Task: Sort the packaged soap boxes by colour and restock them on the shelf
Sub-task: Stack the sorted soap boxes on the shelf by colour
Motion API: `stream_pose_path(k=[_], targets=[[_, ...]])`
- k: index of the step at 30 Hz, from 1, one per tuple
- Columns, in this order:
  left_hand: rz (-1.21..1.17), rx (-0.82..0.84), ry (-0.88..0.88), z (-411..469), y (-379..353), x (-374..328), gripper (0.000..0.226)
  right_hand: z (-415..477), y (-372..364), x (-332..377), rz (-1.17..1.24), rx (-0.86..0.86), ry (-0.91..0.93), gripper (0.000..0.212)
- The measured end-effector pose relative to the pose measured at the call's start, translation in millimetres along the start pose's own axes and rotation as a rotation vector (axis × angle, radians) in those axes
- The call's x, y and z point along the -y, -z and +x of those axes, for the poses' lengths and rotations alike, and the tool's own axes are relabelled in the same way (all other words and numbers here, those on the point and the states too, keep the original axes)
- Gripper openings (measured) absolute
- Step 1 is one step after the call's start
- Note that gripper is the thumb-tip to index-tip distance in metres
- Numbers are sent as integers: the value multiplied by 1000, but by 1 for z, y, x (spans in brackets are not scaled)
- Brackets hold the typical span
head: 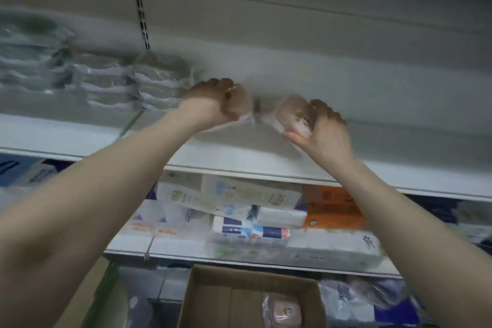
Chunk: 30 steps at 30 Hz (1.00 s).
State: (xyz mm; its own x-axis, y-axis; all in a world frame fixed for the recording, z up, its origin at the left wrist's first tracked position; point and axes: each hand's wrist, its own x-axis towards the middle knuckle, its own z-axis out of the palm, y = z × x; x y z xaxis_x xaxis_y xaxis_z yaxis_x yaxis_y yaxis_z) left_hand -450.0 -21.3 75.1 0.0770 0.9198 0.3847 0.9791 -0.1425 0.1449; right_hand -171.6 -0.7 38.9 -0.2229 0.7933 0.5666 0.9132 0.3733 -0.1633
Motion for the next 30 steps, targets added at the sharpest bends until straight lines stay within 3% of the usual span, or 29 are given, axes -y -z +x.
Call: stream_pose_path(k=[3, 8, 11, 14, 18, 21, 24, 27, 30], targets=[[48, 94, -52, 50, -14, 3, 75, 19, -3, -11, -27, -24, -40, 87], [128, 127, -174, 102, -44, 10, 66, 55, -11, -32, -144, 126, -74, 88], [109, 172, -255, 113, -57, 17, 60, 75, -18, -36, -72, 198, -21, 83], [119, 65, -329, 110, -70, 26, 50, 91, -24, -30, 4, 259, 48, 82], [82, -126, -149, 89, -73, 27, 45, 115, -41, -20, 113, 312, 112, 81], [51, -73, 9, 77, -82, 32, 51, 126, -66, -22, 99, 358, 171, 77], [-50, -5, 69, 75, -91, 38, 60, 124, -84, -26, 25, 414, 79, 76], [-139, 8, 91, 77, -90, 31, 67, 115, -96, -31, 68, 362, 122, 81], [-203, -8, 96, 80, -86, 28, 65, 109, -95, -36, 115, 273, 89, 71]])
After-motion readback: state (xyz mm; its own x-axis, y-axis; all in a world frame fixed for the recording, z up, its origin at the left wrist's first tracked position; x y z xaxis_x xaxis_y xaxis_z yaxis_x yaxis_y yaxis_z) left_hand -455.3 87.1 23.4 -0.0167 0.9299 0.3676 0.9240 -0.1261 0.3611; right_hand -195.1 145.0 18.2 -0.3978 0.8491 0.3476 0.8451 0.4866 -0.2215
